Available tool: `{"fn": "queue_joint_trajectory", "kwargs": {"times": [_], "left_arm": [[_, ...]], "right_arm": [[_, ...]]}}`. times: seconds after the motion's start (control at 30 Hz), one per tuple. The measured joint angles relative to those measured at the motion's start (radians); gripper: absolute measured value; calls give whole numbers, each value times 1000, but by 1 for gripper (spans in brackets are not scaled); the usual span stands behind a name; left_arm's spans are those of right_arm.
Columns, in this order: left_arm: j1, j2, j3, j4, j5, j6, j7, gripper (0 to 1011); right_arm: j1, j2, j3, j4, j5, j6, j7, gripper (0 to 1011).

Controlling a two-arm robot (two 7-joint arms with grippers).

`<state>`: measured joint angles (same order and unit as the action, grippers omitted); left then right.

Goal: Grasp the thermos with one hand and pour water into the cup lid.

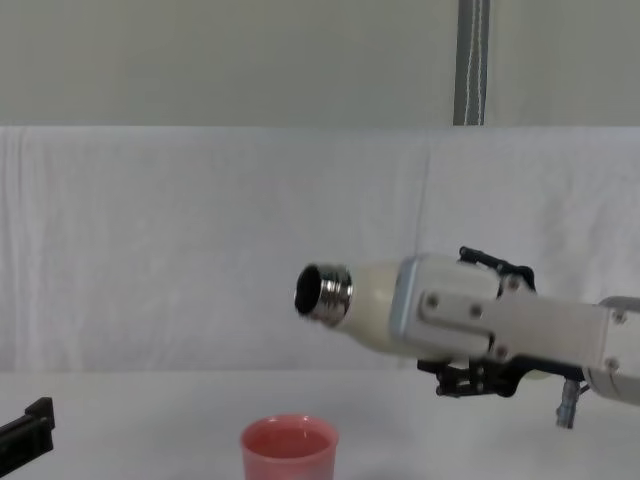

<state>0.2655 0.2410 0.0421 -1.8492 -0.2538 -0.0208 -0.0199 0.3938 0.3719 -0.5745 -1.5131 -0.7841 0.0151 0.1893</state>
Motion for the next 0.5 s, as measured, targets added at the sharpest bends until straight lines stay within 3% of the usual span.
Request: {"fn": "queue_joint_trajectory", "kwargs": {"times": [0.1, 0.23, 0.27, 0.5], "left_arm": [[0, 0, 0, 0, 0, 0, 0, 1001], [0, 0, 0, 0, 0, 0, 0, 1001], [0, 0, 0, 0, 0, 0, 0, 1001], [0, 0, 0, 0, 0, 0, 0, 1001]], "right_arm": [[-16, -17, 36, 0, 74, -23, -6, 951], [-26, -28, 59, 2, 121, -38, -10, 951], [-35, -39, 82, 5, 169, -51, -11, 951], [-62, -74, 151, 17, 307, -80, -11, 951]]}}
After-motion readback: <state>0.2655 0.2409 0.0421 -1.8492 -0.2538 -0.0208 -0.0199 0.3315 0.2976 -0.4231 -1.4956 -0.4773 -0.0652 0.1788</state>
